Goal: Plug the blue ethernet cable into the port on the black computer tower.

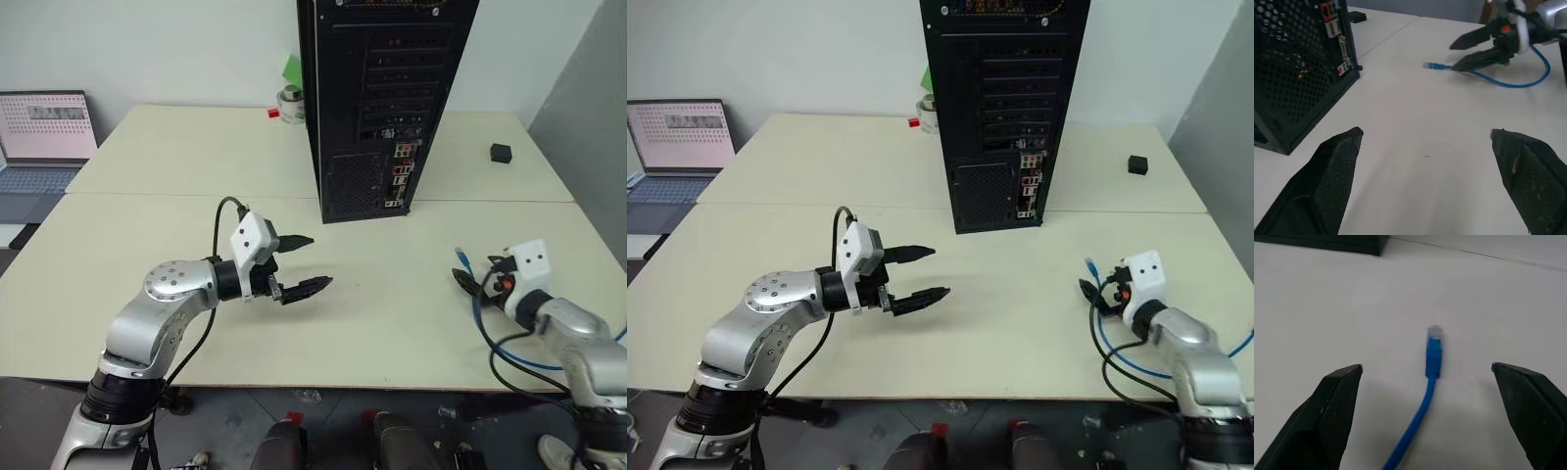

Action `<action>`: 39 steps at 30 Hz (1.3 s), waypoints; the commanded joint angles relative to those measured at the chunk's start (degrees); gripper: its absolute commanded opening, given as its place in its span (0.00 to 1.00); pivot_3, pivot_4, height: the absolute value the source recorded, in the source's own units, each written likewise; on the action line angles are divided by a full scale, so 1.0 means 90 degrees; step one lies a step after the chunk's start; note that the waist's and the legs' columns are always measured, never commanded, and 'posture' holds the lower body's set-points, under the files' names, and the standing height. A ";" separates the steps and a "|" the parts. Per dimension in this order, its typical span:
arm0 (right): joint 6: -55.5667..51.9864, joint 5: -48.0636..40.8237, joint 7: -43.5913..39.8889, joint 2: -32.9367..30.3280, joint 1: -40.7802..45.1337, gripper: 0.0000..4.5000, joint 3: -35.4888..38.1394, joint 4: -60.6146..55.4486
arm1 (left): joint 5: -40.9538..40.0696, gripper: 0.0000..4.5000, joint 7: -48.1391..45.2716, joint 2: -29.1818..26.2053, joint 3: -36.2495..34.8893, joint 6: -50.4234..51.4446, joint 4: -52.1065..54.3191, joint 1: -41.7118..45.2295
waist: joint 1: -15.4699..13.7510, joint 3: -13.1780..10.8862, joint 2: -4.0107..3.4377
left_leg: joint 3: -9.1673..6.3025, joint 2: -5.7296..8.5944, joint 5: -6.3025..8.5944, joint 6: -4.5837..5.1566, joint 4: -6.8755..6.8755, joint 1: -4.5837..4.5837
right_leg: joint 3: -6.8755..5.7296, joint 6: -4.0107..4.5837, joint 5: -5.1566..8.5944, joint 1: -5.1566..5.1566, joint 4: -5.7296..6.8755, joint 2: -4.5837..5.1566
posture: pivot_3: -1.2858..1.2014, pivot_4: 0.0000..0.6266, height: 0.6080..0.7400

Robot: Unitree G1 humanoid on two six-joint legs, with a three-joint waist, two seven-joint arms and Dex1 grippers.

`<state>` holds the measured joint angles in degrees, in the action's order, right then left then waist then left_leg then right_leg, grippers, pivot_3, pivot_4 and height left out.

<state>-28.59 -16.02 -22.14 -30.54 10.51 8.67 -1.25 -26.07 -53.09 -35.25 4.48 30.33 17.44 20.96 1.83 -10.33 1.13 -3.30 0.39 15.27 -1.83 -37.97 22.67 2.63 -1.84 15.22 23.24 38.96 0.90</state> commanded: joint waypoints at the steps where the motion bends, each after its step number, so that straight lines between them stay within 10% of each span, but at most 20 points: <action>1: 0.0124 0.0311 0.0265 0.0111 0.0150 0.96 -0.0022 0.0248 | 0.0068 1.00 -0.0037 -0.0009 0.0010 -0.0184 0.0086 0.0058 | 0.0000 0.0000 0.0000 | -0.0002 -0.0001 0.0000 0.0000 0.0000 0.0002 | -0.0002 0.0000 0.0000 0.0001 0.0000 -0.0001 | 0.52 0.24 1.00; 20: 0.0174 0.0286 -0.0366 0.0102 0.0063 0.01 -0.0258 -0.0390 | 0.0435 1.00 -0.0167 -0.0045 0.0149 -0.0490 -0.0469 0.0104 | -0.0005 0.0000 0.0000 | -0.0004 0.0001 0.0000 0.0001 0.0000 0.0001 | -0.0003 0.0000 0.0000 -0.0003 -0.0002 0.0000 | 0.52 0.24 1.00; 39: 0.0069 -0.0077 -0.4122 -0.0971 0.1829 0.00 -0.2750 -0.2057 | 0.0966 1.00 -0.1627 -0.0083 0.0789 -0.1512 -0.1603 0.0971 | -0.0004 -0.0005 0.0000 | -0.0046 0.0001 0.0001 0.0001 -0.0004 0.0011 | -0.0019 -0.0001 0.0000 0.0001 -0.0007 -0.0002 | 0.52 0.24 1.00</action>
<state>-28.07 -16.89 -57.88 -39.03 25.29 -16.02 -18.47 -17.61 -67.07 -36.32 11.04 18.24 2.31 28.40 1.79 -10.37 1.13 -3.75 0.40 15.28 -1.83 -38.01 22.77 2.46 -1.84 15.22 23.25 38.90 0.88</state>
